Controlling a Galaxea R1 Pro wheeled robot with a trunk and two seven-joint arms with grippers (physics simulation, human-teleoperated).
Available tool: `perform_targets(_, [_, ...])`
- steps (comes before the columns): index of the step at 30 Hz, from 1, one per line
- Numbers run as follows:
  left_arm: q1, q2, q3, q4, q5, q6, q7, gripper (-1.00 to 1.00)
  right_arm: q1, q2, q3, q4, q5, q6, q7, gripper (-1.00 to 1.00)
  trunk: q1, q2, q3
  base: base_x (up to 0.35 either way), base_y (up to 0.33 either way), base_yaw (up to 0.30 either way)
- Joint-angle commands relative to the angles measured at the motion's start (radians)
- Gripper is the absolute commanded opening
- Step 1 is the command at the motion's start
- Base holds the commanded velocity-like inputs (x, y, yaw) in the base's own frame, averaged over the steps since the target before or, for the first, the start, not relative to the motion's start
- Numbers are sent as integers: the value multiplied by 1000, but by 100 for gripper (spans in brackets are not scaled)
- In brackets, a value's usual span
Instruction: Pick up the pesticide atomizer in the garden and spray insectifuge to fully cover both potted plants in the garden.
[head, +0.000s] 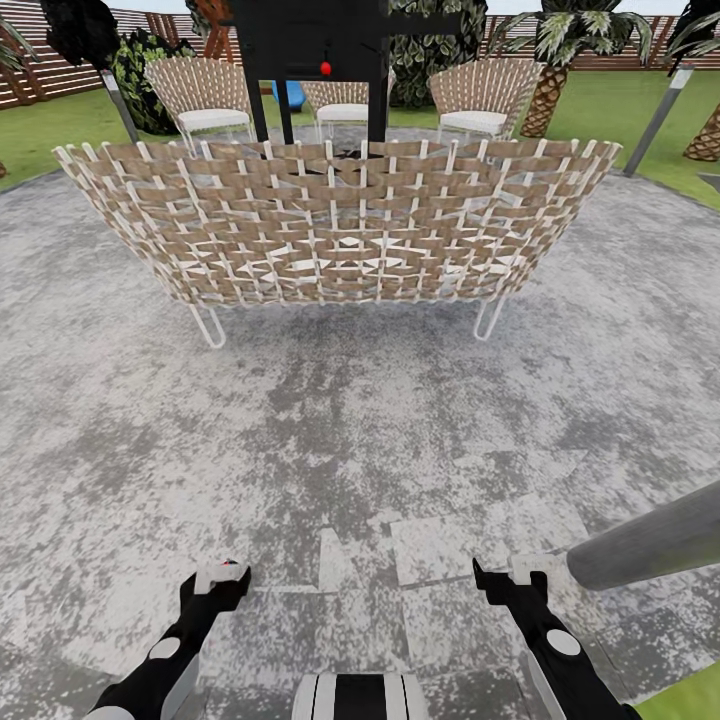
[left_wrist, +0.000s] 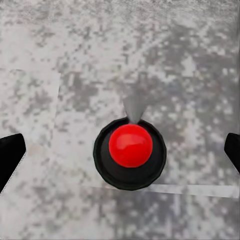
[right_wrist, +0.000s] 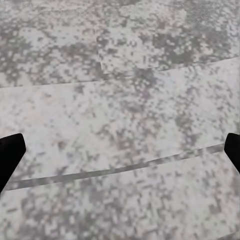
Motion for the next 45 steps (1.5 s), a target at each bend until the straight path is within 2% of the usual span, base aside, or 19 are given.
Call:
perform_targets(1, [-1, 0, 7, 1, -4, -7, -4, 100, 0, 0, 0, 0, 2, -1, 0, 100, 0, 0, -1, 3, 0, 0])
perform_targets(6, [0, 3, 7, 2, -2, -15, -4, 100, 0, 0, -1, 0, 2, -1, 0, 100, 0, 0, -1, 1, 0, 0])
perform_targets(15, [11, 6, 7, 2, -2, -21, -4, 100, 0, 0, -2, 0, 1, -1, 0, 100, 4, -2, -47, 0, 0, 0])
perform_targets(45, [12, 1, 6, 2, -2, -20, -14, 100, 0, 0, -1, 0, 2, -1, 0, 100, 4, -2, -49, 39, 0, 0])
